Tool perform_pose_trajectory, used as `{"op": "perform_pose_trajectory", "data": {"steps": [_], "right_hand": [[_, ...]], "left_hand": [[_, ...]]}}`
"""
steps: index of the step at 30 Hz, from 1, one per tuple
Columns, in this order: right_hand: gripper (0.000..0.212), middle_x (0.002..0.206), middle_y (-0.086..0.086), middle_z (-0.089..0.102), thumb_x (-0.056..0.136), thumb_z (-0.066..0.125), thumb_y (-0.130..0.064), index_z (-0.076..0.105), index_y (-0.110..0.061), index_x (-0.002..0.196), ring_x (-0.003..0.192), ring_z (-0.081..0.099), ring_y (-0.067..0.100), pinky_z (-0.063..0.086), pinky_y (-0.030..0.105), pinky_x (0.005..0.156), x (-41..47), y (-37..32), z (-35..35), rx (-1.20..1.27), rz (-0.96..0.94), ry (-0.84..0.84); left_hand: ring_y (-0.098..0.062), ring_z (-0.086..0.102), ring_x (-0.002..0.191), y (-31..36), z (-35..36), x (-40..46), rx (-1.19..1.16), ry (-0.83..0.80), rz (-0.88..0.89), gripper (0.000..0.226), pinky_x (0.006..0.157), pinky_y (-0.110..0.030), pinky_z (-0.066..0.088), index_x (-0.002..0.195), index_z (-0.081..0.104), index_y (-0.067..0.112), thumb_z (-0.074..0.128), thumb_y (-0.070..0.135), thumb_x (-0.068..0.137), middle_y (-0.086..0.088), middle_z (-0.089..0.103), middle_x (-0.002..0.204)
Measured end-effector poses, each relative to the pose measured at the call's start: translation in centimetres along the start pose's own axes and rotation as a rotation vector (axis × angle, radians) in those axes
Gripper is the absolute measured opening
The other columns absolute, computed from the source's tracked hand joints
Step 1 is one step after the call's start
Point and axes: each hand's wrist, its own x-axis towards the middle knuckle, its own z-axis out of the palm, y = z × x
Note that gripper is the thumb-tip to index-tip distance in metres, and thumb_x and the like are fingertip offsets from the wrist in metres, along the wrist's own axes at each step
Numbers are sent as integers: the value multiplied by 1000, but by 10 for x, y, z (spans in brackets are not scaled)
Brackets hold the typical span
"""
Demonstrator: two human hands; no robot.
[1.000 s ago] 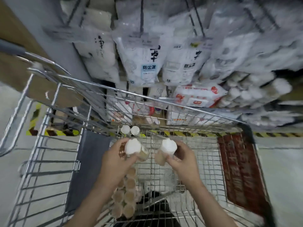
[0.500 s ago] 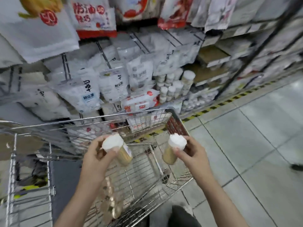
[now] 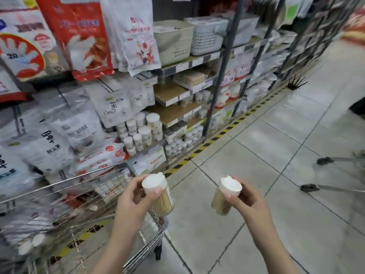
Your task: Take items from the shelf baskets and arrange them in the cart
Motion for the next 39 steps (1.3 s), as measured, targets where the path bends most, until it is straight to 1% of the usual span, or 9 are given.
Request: {"op": "perform_pose_trajectory", "data": {"steps": [4,7,12,15,20,22,25,30,39], "right_hand": [[36,106,-9,71,77,79,-15,70,-40,103,98,66,8,48,24,81,8,1,-71,-2,-10,121],[39,106,-13,71,77,75,-17,69,-47,102,98,66,5,47,23,80,13,-1,-116,21,-11,214],[34,106,-12,71,76,75,-18,70,-38,103,97,66,5,49,17,74,50,-3,-158,59,-28,280],[36,104,-12,72,79,74,-12,69,-33,107,93,66,3,50,10,65,87,-10,-169,79,-38,260],[40,107,-10,71,72,79,-23,68,-28,110,97,65,5,49,11,73,177,-26,-191,77,-56,211],[38,106,-12,71,77,79,-14,67,-30,109,98,65,5,50,12,74,223,-33,-198,77,-67,198],[40,104,-16,71,78,77,-6,67,-33,106,98,65,4,50,12,74,289,-45,-209,67,-88,169],[39,107,-18,70,72,79,-20,69,-43,102,98,65,1,49,10,72,379,-60,-235,78,-100,159],[44,106,-16,71,67,74,-31,66,-33,110,97,65,0,49,8,70,526,-60,-309,133,-47,231]], "left_hand": [[3,64,77,6,76,9,-42,-84,-13,36,62,-10,50,101,63,29,69,34,66,16,70,91],[0,64,81,17,120,20,7,-166,-11,42,67,-16,51,104,64,28,68,40,63,13,70,94],[-9,66,86,29,168,63,34,-199,-19,40,77,-30,52,101,67,31,69,43,63,11,70,94],[-9,66,86,34,194,96,24,-176,-24,36,77,-32,51,98,68,33,69,42,63,11,71,95],[1,65,79,42,247,170,11,-140,-8,31,67,-24,47,101,66,33,69,37,70,16,70,93],[2,65,77,48,270,205,7,-126,2,26,67,-23,47,103,65,32,68,29,77,16,70,92],[-2,65,83,61,302,258,24,-122,16,28,71,-26,47,107,65,30,68,31,78,13,70,96],[-14,64,95,83,362,344,78,-164,47,27,81,-35,52,110,64,28,66,26,83,7,69,103],[2,63,76,101,478,458,60,-181,56,29,58,-15,49,103,66,31,67,35,74,15,69,92]]}}
